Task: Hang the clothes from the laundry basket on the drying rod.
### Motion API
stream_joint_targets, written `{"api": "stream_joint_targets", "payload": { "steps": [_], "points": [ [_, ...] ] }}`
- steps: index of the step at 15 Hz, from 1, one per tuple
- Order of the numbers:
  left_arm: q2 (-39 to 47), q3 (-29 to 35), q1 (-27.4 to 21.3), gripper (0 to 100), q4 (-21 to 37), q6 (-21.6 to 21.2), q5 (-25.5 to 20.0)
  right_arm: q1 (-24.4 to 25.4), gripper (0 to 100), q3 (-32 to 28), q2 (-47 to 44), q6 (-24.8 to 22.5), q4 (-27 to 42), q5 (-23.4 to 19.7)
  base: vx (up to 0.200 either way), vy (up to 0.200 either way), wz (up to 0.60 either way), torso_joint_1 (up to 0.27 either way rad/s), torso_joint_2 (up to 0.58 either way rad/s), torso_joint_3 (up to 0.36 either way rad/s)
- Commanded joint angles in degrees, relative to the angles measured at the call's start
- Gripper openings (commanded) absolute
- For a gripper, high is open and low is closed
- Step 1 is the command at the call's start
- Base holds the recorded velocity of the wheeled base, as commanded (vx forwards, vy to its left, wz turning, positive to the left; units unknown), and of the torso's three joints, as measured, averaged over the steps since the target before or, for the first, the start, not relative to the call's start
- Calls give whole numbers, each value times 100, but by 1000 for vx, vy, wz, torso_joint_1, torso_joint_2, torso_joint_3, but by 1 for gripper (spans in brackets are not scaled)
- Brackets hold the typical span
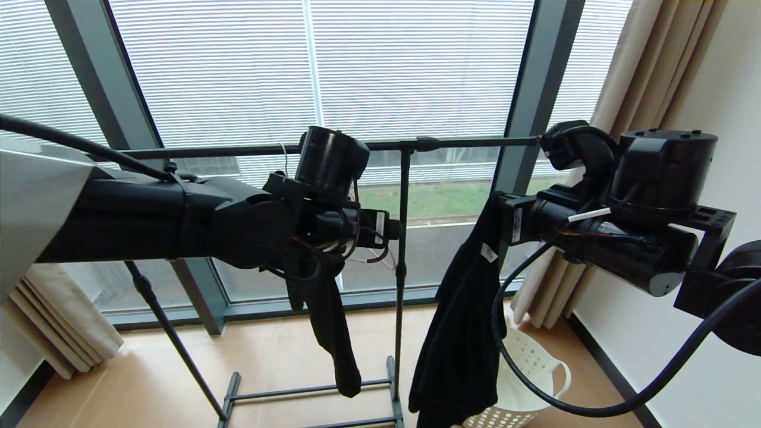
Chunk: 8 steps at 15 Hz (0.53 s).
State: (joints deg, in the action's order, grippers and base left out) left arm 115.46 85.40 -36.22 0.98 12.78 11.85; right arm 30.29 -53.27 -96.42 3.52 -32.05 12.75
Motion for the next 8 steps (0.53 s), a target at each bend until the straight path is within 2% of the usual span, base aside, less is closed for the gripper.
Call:
{"api": "stream_joint_targets", "payload": {
  "steps": [1,4,8],
  "points": [
    [205,65,36,100,-1,23,81,3,0,1,-26,-1,-3,-1,0,0,0,0,0,0],
    [478,153,115,100,-10,6,397,3,0,-8,-53,-1,-3,8,0,0,0,0,0,0],
    [1462,1155,291,100,-18,278,801,3,0,1,-62,-1,-3,-1,0,0,0,0,0,0]
  ]
}}
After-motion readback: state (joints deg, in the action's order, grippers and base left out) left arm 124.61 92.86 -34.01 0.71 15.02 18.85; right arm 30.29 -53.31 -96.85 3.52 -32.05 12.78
